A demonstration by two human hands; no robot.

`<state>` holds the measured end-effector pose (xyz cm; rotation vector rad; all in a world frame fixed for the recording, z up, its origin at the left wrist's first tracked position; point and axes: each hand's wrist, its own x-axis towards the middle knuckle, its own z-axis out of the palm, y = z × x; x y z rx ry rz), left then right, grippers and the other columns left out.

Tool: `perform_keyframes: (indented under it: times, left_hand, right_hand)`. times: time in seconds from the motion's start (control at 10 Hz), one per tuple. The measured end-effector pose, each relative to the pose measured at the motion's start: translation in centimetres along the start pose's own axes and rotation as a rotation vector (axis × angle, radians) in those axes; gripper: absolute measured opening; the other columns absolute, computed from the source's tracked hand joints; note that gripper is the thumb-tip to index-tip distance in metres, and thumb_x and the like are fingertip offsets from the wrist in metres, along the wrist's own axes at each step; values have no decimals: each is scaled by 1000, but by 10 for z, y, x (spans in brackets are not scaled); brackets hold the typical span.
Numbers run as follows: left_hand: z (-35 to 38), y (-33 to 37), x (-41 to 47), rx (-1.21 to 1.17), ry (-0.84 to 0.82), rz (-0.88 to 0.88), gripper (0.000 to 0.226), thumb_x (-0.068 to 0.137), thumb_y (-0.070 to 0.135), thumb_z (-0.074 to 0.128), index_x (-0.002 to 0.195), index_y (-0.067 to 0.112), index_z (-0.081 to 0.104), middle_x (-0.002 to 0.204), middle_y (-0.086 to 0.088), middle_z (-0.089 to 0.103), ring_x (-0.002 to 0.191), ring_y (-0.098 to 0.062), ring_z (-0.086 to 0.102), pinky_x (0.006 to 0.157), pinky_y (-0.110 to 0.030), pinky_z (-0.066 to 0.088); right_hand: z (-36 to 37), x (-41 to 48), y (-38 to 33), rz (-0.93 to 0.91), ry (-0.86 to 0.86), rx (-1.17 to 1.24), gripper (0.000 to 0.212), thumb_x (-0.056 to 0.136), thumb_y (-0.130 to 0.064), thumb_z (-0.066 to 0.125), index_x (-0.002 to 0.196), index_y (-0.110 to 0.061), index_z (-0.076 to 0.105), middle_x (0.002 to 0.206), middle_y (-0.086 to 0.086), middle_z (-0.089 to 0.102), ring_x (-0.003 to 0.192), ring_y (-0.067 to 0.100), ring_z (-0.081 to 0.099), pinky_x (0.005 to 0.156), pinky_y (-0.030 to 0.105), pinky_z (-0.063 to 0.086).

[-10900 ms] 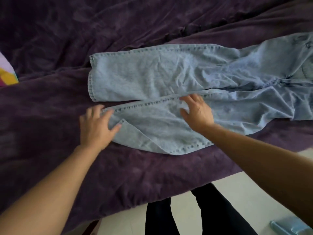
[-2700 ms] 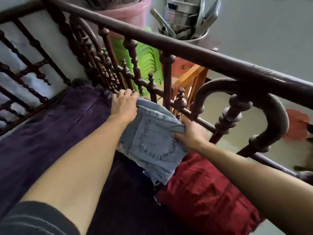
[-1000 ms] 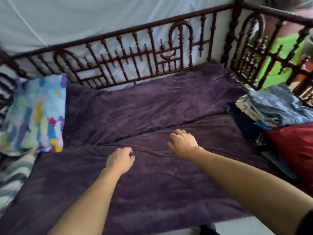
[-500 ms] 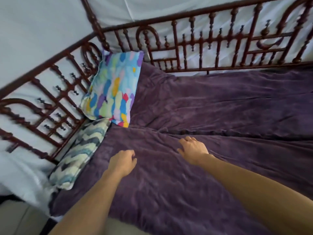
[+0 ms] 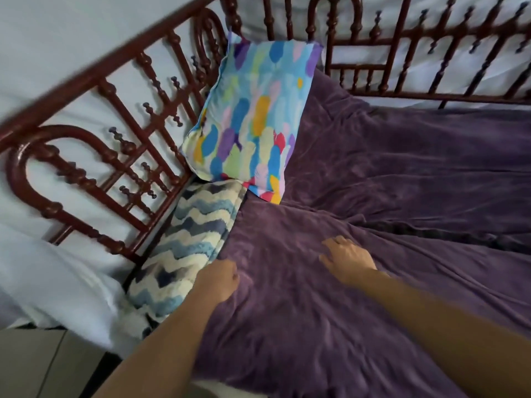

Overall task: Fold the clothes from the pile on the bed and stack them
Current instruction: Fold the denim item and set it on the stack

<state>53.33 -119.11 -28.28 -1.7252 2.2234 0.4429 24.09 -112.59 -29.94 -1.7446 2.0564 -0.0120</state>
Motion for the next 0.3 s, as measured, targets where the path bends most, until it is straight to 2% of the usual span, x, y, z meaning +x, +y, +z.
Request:
perform_keyframes:
  times: [0.2, 0.3]
  left_hand:
    - [8, -85, 67, 40, -92, 31, 33, 94, 35, 46, 122, 20, 58, 121, -6, 62, 112, -25, 57, 89, -35, 45]
    - [18, -108, 89, 51, -102, 22, 29, 94, 32, 46, 116, 18, 58, 117, -6, 62, 107, -26, 59, 84, -37, 47]
  right_hand:
    - [26, 56, -74, 91, -82, 55, 45, 95, -47, 46, 135, -25, 46, 133, 3, 48, 123, 27, 46, 91, 39, 46]
    - [20, 76, -100, 92, -3, 130, 44, 94, -47, 50, 133, -27, 50, 136, 1, 49, 124, 24, 48, 94, 38, 44]
